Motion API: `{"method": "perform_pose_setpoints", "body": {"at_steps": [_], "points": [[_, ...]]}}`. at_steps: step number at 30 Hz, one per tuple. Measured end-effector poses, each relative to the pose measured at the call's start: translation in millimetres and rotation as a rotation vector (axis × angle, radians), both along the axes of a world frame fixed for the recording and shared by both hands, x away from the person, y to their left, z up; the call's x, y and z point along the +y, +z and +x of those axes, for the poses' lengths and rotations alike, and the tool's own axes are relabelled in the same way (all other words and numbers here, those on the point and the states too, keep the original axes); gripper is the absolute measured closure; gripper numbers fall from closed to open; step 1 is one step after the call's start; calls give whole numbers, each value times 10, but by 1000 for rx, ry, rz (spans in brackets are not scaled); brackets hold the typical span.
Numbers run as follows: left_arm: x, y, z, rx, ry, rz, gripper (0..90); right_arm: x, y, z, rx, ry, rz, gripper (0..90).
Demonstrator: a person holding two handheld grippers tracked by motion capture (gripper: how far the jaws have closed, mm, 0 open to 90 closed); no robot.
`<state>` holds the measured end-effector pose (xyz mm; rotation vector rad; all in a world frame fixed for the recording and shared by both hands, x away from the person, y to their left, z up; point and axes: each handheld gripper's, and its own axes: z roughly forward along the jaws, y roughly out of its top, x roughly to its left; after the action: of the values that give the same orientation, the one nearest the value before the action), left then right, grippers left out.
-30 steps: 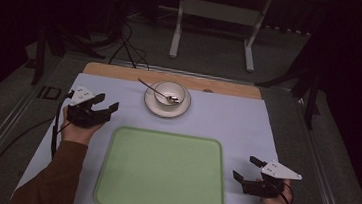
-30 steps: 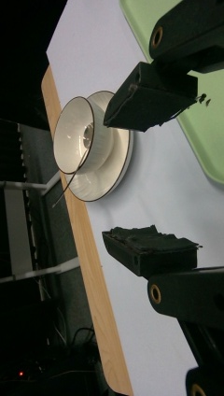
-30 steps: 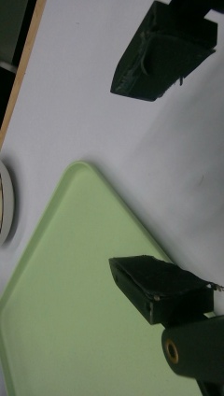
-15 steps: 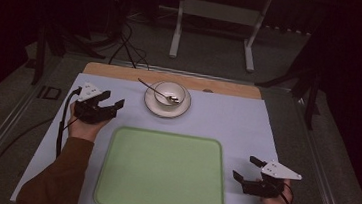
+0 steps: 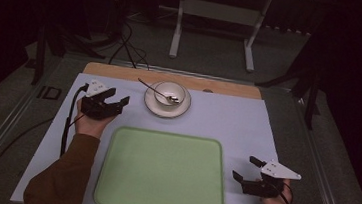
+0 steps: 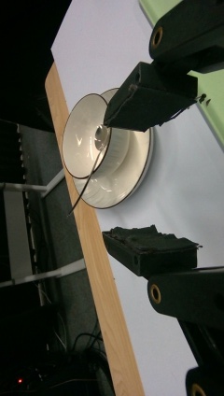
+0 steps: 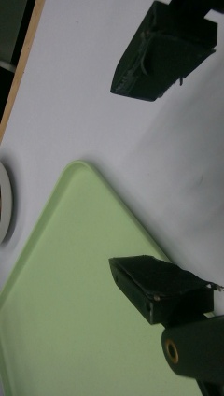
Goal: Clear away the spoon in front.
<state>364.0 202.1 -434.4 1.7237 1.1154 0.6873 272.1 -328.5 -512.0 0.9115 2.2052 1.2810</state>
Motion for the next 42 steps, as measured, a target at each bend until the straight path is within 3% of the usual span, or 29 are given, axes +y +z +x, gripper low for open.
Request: {"method": "perform_pose_setpoints", "body": {"at_steps": [15,24,29,36,39,42], "points": [[-122,21,238,1,-13,26,391,-4,1,2,0,0,1,141],[-118,-7,399,1,11,5,391,-6,-1,6,1,-1,2,141],[-125,-7,525,4,21,32,391,-1,-4,9,4,0,-2,141],[-118,-14,713,10,58,10,394,-6,-5,11,5,-2,-2,141],[-96,-48,820,16,92,-31,395,-5,-4,9,2,-2,-2,141],[-125,-91,914,31,104,-31,395,-16,3,0,1,-5,2,141]]}}
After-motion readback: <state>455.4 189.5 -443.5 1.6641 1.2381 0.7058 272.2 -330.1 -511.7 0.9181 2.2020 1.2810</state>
